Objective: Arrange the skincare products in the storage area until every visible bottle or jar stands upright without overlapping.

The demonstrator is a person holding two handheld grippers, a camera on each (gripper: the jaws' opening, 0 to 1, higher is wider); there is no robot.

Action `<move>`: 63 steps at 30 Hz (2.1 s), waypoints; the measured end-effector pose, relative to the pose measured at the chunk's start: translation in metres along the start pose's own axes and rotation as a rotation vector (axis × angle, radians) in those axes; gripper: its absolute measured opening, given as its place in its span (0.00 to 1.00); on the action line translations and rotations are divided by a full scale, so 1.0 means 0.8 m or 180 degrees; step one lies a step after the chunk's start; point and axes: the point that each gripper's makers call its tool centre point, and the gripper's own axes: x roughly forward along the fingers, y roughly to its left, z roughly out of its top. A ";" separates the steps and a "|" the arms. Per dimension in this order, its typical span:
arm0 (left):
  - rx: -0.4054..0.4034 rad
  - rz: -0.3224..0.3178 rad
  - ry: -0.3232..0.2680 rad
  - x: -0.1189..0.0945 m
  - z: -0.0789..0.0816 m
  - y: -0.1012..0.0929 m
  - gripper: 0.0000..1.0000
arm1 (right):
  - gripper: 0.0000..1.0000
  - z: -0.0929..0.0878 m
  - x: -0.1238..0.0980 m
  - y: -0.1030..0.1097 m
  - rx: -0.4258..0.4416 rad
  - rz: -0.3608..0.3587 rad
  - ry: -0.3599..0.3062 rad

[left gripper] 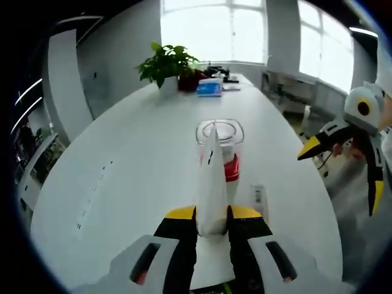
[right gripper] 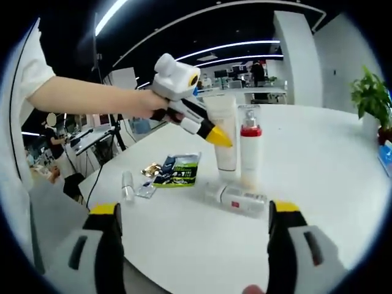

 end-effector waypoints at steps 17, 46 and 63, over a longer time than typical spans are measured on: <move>-0.0215 -0.0084 -0.0021 0.002 0.000 0.000 0.15 | 1.00 -0.001 0.000 -0.002 0.0026 -0.0028 0.0017; -0.0293 -0.0084 0.0027 -0.002 -0.006 -0.001 0.31 | 1.00 -0.003 0.000 -0.004 0.0027 -0.0042 0.0042; -0.0497 0.0135 0.0073 -0.041 -0.024 -0.015 0.59 | 1.00 0.007 -0.006 -0.004 0.0007 -0.0075 -0.0021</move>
